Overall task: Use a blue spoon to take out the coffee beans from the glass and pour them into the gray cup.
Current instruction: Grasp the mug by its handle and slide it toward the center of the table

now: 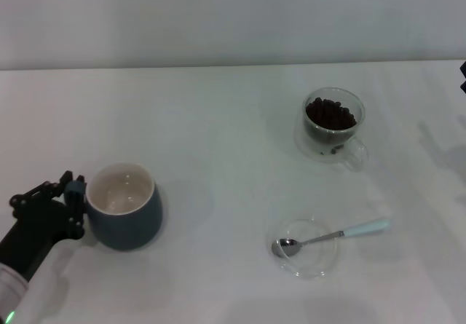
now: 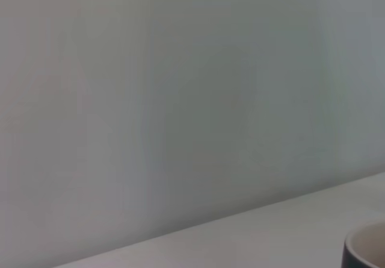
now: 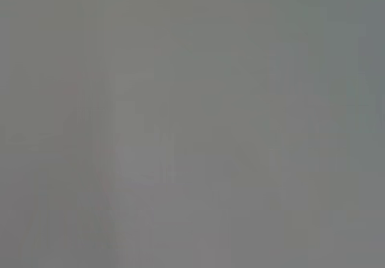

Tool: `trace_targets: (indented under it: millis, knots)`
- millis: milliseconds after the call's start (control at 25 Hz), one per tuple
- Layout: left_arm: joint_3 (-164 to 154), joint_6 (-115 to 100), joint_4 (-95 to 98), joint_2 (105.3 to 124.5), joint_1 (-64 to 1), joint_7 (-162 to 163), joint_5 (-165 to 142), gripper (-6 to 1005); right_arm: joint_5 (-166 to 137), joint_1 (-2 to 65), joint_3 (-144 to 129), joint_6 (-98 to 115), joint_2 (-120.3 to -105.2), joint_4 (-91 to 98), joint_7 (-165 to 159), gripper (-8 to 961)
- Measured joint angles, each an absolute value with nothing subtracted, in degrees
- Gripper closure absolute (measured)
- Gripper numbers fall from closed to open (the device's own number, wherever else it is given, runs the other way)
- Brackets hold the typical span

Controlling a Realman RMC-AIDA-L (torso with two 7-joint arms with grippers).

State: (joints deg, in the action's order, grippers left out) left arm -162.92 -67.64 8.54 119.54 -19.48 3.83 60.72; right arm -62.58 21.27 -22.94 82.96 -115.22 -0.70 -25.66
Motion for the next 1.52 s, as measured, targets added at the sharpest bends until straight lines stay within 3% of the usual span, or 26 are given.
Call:
trace_targets:
  millis: [1160,1400,1520]
  knots:
    - [-162.3,-57.7,13.0,119.78,-25.3,2.4,59.6,883,-62.8,21.5,-24.3,83.2,-115.22,-0.4,-25.7,88]
    - [-162.3,-58.1,13.4,119.79,-24.6,2.5,59.7,793,-62.7,21.3,-24.3,83.4,-115.22,-0.5,-25.7,88]
    - [-162.3,-58.3,13.7,119.74,-24.1,2.4,59.7,653,-62.7,21.2,-24.3,83.4,-115.22,-0.6,-25.7,88]
